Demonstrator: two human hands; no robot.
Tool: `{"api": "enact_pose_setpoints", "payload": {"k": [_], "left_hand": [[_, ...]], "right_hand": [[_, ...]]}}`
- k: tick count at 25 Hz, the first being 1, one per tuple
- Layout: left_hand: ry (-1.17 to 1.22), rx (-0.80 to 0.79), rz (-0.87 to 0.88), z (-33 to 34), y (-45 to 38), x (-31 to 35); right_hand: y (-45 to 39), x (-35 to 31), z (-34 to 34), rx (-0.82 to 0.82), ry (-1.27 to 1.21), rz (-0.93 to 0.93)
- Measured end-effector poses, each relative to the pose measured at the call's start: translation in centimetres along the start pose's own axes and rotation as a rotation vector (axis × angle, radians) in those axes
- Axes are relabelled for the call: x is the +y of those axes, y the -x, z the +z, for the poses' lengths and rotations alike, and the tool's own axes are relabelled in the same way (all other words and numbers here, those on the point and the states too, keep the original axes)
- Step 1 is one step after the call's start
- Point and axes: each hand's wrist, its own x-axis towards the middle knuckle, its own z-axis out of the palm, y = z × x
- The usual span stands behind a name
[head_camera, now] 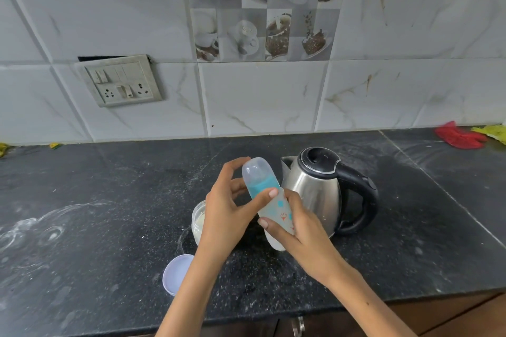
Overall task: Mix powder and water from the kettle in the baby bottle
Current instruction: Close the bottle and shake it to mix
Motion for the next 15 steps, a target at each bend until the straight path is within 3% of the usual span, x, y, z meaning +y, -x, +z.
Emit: {"api": "enact_pose_setpoints", "payload": {"k": [5, 8, 13, 15], "left_hand": [[0.047, -0.134, -0.014, -0.3, -0.8, 0.4], [0.153, -0.182, -0.045, -0.2, -0.9, 0.7], [0.298, -0.407, -0.121, -1.3, -2.2, 0.9], [0.336, -0.460, -0.138, -1.4, -2.3, 0.5]], "right_hand": [[-0.3, -0.5, -0.9, -0.045, 0.014, -0.004], [-0.2, -0.9, -1.3, -0.129, -0.311, 0.072], [-0.3, -1.5, -1.6, -0.402, -0.958, 0.213], [-0.5, -1.6, -1.5, -0.460, -1.090, 0.235]]}}
